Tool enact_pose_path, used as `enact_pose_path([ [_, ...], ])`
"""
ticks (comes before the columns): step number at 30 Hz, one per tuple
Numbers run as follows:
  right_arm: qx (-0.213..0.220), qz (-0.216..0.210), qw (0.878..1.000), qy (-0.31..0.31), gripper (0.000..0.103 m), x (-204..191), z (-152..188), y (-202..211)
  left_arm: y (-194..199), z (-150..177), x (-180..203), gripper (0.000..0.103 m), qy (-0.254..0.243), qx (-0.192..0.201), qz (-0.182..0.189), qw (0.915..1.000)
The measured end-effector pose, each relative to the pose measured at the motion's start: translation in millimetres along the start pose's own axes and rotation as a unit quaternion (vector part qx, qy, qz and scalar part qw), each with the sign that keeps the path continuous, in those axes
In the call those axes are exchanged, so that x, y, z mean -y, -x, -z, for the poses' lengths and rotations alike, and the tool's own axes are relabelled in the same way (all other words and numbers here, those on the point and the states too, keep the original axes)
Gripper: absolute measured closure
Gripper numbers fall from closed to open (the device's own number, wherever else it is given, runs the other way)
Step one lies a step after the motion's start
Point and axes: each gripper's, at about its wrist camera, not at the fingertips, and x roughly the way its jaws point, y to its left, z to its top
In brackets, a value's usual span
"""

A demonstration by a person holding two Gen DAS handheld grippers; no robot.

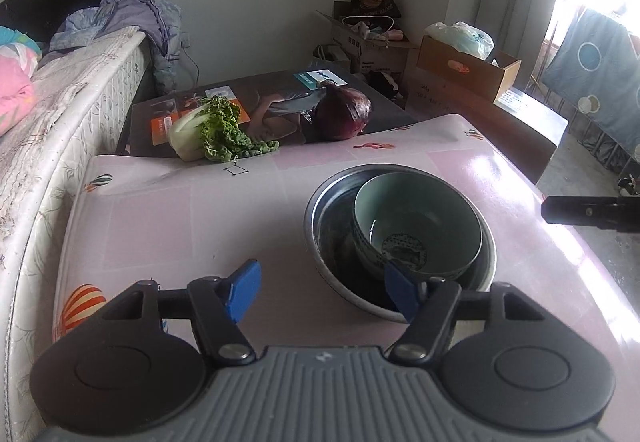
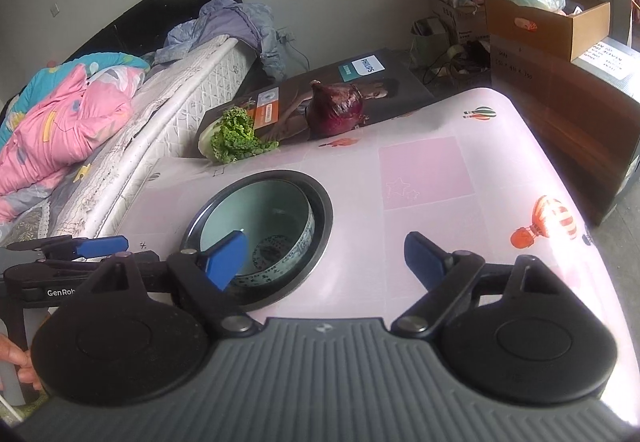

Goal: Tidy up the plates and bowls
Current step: 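Grasp the steel bowl rim with the right tool while the left tool grasps its rim, then lift and carry the steel bowl with the right tool while the left tool carries it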

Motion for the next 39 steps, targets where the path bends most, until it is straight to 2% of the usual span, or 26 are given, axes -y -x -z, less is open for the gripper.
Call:
enact_pose_path([
  [2,-0.017,-0.004,1.0,-0.014,0.036,6,-3,-22,-11,-4,0,0.037,-0.001,-0.006,0.005,1.0],
  [5,-0.037,-0.011,0.999,-0.026,0.051,12,-4,-47,-24,-7,1,0.047,-0.001,-0.018,0.009,0.9998],
  [12,-0.075,-0.02,0.997,-0.012,0.066,10,-4,-86,-51,-12,1,0.068,-0.002,-0.051,0.006,0.9987],
  [17,-0.084,-0.035,0.996,-0.021,0.078,10,-4,-104,-68,-11,-4,0.073,0.017,-0.075,0.004,0.997],
  [20,-0.091,-0.045,0.994,-0.033,0.079,13,-2,-112,-76,-11,-9,0.075,0.033,-0.084,0.012,0.9959],
  [24,-0.094,-0.049,0.994,-0.042,0.083,14,-1,-120,-81,-12,-10,0.082,0.044,-0.086,0.018,0.9951],
  [29,-0.097,-0.064,0.991,-0.063,0.092,14,-2,-126,-81,-12,-10,0.083,0.051,-0.091,0.018,0.9945],
  [39,-0.104,-0.066,0.991,-0.061,0.092,15,2,-118,-73,-8,-7,0.083,0.05,-0.097,0.02,0.9938],
])
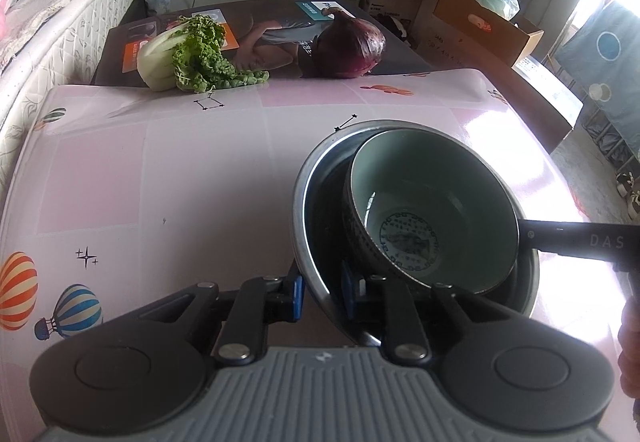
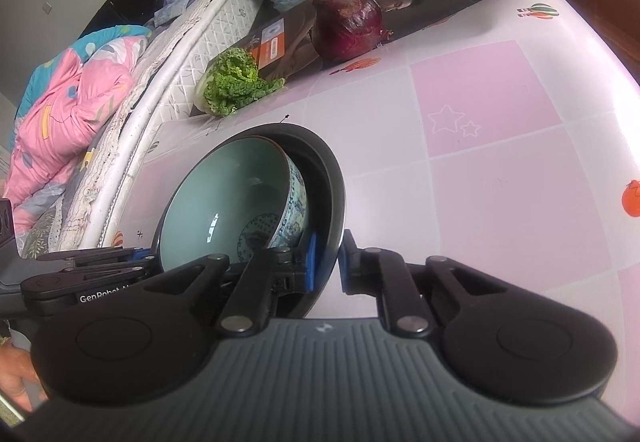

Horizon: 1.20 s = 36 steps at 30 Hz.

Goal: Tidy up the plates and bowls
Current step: 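Lift and carry the steel bowl with the right tool while the left tool carries it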

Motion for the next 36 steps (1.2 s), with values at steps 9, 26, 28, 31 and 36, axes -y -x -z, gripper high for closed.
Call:
enact_pose_path([
  [9,-0.003,-0.005,1.0,-0.017,0.092,4,-3,-3,-9,-3,-1,0.083,0.004,-0.007,0.003,1.0],
  [26,0.0,0.007,1.0,-0.012,0.091,-2,2,-9,-11,-4,1,0.085,0.002,0.001,-0.007,1.0],
  [28,0.002,0.008,1.0,-0.01,0.091,-2,3,-10,-11,-4,1,0.085,0.003,0.001,-0.007,1.0],
  [31,0.003,0.007,1.0,-0.012,0.091,-2,3,-10,-11,-5,1,0.085,0.003,0.003,-0.007,1.0],
  [36,0.004,0.008,1.0,-0.014,0.091,-2,3,-10,-11,-6,1,0.085,0.005,0.004,-0.006,1.0],
])
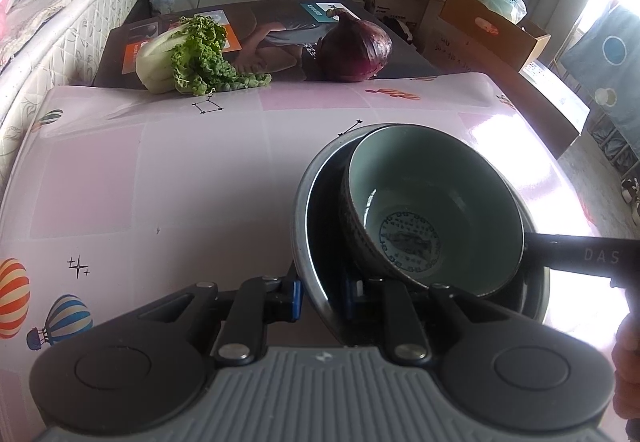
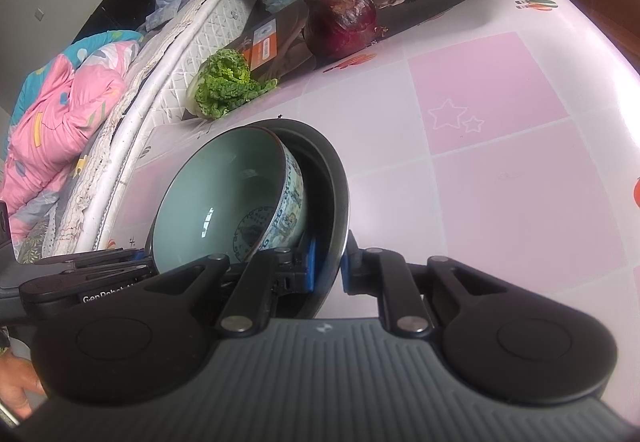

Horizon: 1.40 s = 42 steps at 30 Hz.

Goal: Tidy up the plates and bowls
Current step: 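Lift and carry the steel bowl with the right tool while the left tool carries it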

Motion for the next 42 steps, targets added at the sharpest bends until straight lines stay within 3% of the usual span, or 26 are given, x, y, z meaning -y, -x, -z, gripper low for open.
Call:
enact_pose_path([
  [42,0.007,0.001,1.0,-0.005,0.091,2,-10,6,4,-10,1,0.086,0.006,0.008,-0.001,1.0],
])
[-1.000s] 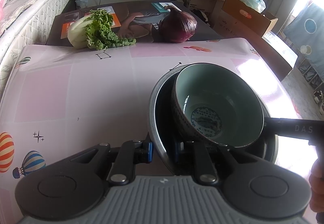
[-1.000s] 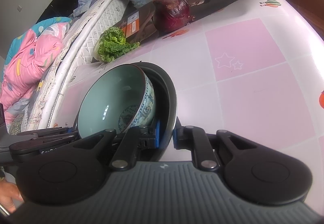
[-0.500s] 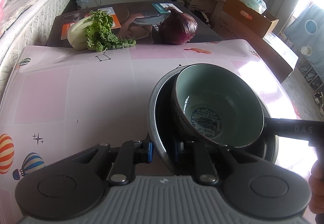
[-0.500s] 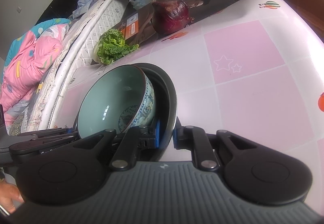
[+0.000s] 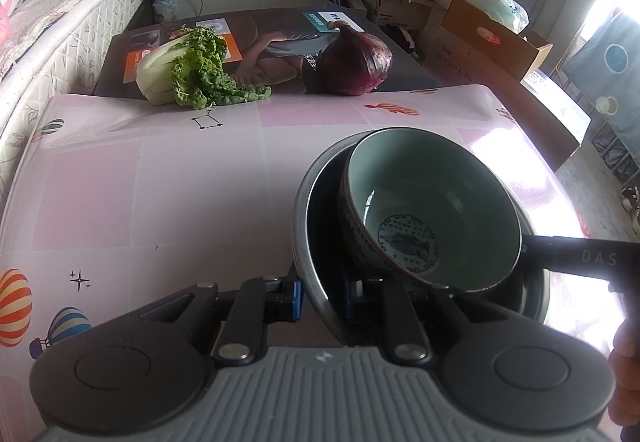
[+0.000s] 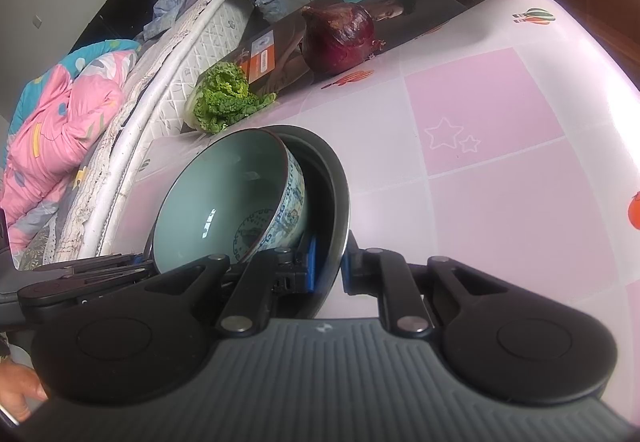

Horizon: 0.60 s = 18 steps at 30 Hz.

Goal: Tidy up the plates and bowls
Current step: 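Lift and carry the steel bowl with the right tool while the left tool carries it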

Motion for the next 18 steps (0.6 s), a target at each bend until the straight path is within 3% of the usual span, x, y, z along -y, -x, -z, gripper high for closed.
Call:
enact_pose_path([
  [18,0.007,0.001,1.0,0.002,0.091,-8,-10,6,9,-4,0,0.086,0.009,0.009,0.001,0.9999],
])
